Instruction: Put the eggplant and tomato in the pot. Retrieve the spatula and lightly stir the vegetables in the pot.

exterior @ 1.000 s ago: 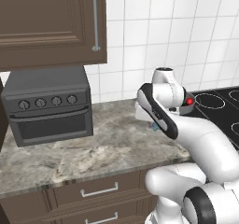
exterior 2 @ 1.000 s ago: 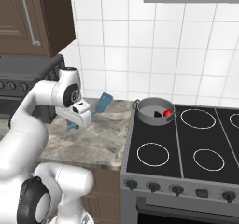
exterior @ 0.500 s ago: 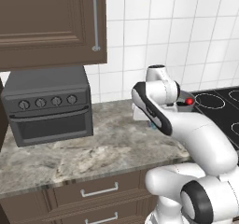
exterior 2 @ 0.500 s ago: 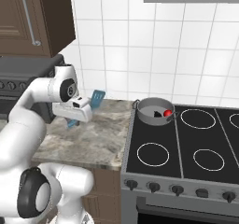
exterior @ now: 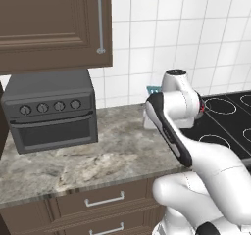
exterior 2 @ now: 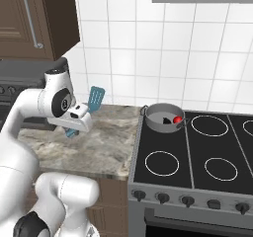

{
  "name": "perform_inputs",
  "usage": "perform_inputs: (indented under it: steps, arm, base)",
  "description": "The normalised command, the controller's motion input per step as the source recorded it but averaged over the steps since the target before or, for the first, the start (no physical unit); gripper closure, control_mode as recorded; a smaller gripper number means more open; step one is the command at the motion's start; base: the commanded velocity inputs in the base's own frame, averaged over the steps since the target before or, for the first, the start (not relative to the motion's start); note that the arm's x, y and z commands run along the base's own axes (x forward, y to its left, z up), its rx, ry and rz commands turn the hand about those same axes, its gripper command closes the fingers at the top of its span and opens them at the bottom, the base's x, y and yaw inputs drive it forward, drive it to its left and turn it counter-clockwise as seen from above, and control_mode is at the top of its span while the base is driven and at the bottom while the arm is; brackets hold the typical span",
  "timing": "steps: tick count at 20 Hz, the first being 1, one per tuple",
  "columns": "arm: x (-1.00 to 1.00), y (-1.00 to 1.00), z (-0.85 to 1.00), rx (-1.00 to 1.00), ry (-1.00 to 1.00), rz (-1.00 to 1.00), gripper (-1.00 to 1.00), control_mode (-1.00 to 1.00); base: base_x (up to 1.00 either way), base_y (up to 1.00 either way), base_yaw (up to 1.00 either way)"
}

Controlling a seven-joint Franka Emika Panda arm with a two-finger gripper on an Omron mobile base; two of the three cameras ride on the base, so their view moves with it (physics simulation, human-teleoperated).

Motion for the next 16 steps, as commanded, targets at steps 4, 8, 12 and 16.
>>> perform_inputs:
  steps: [4,8,12,16]
  arm:
    - [-0.06,0.0,0.02,0.0,-0.04,0.0,1.0,-1.0]
    - [0.0,0.0,0.0,0.0,0.0,0.0,1.0,-1.0]
    - [0.0,0.0,0.0,0.0,0.0,0.0,1.0,-1.0]
    - [0.0,0.0,0.0,0.0,0.0,0.0,1.0,1.0]
  base:
    - [0.0,0.0,0.0]
    - [0.0,0.0,0.0]
    - [0.0,0.0,0.0]
    - [-0.6,-0.04,-0.1]
